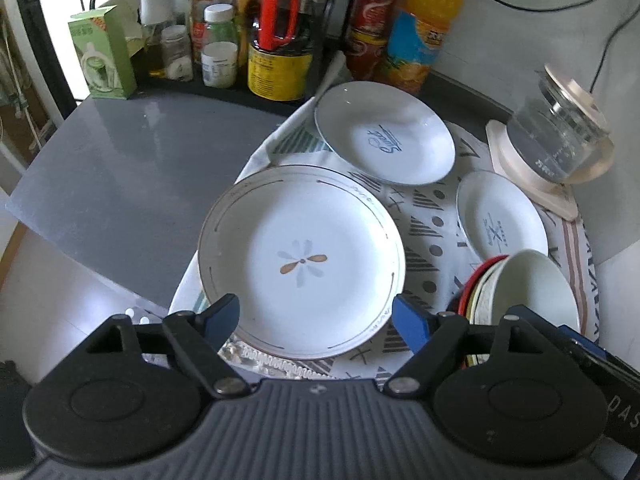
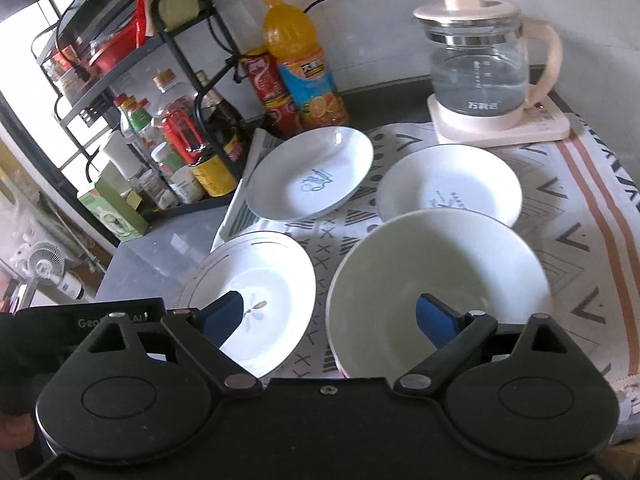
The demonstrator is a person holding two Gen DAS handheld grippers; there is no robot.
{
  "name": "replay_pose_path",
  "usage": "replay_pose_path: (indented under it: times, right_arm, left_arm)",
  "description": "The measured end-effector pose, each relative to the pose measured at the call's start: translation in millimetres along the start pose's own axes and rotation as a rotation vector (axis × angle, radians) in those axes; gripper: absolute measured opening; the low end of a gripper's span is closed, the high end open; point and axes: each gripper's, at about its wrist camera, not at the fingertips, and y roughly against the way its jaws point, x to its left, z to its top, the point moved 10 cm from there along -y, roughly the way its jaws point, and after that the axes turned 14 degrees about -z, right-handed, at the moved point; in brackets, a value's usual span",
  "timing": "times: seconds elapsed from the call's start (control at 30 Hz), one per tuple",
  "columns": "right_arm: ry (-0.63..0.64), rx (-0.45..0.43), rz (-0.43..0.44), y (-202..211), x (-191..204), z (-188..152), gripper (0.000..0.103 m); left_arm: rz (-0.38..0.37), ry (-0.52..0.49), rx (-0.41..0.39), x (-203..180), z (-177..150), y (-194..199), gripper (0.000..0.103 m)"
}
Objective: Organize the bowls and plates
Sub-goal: 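Move both grippers toward the white plate printed 'Sweet'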
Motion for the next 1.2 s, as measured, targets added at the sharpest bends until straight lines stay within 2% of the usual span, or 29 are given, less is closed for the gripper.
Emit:
replay_pose_path:
  times: [0.27, 0.53, 0.63, 1.0, 1.2]
  right_arm:
    - [0.039, -0.01, 0.004, -9.3, 24.6, 11.9, 0.095]
    - [0.017, -0.004, -0.037, -27.1, 40.0, 28.4, 0.095]
    - [-0.006, 0.001, -0.054, -35.6, 44.9, 35.0, 0.095]
    - [-0.094, 0.004, -0.143, -68.0, 51.7, 55.8, 0.094]
    - [-0.145, 0.001, -0.192, -88.9, 50.8, 63.3, 0.087]
  left_arm:
    - [-0.01, 0.016, -0.003, 20.3, 18.5, -6.4, 0.082]
    - [-0.049, -0.004, 0.006, 31.4, 51.9, -18.1, 0.082]
    - [-0.084, -0.025, 0.015, 32.7, 65.8, -24.4, 0.082]
    - [-0.137, -0.065, 0.028, 44.6, 115.1, -63.2, 0.082]
    - [-0.194, -0.072, 0.031, 46.2, 134.6, -86.2, 0.082]
